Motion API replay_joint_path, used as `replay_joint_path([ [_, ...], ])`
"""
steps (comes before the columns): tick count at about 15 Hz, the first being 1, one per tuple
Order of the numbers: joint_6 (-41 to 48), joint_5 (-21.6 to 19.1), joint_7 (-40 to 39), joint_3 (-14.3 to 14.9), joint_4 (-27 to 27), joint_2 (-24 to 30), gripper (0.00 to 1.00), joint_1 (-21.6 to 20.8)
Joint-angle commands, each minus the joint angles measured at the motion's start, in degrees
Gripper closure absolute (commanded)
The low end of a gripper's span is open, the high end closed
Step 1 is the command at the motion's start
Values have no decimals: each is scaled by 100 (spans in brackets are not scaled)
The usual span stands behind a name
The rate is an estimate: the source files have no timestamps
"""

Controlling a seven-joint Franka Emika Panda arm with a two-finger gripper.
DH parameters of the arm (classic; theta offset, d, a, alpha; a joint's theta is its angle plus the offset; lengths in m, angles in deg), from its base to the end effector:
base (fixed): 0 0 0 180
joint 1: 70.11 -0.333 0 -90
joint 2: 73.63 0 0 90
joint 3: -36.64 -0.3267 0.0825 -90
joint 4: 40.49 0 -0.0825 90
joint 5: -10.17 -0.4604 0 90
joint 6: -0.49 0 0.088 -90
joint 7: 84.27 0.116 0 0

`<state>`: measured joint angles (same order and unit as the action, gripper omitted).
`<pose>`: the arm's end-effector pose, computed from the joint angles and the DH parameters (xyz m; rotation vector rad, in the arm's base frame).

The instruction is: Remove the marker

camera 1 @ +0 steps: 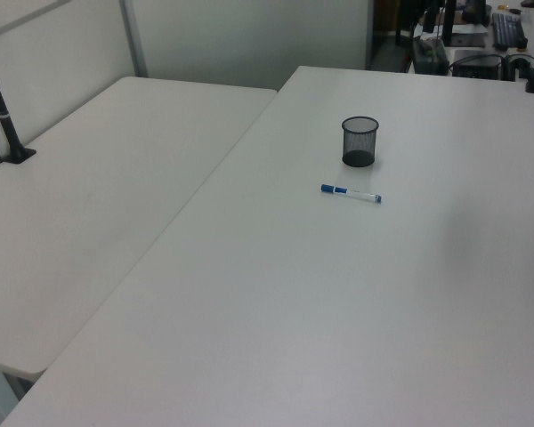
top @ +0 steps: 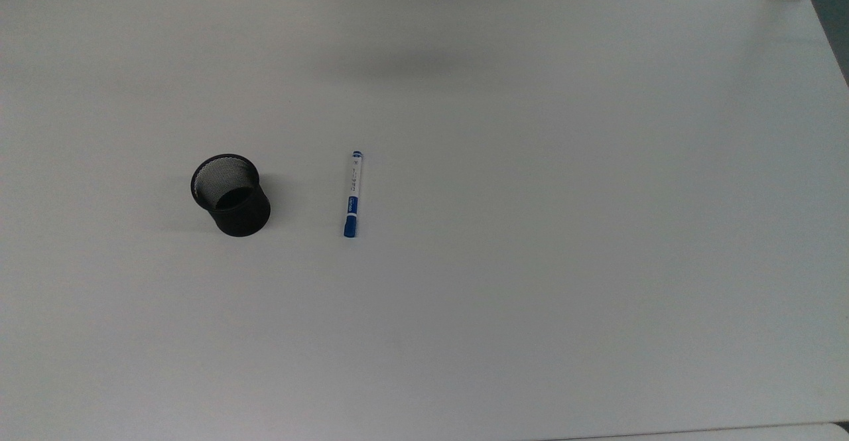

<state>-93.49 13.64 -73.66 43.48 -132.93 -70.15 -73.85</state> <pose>0.6179 -0.0422 0.6470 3.0691 -0.3667 0.1399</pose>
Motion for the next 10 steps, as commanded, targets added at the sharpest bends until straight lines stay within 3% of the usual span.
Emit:
replay_joint_path([
  [1,-5,-180,-575,72,-309,153,0,57],
  [5,-137,-172,-1402,-7,-160,-5,0,391],
  [10,-260,-146,-1359,-16,-177,4,0,348],
])
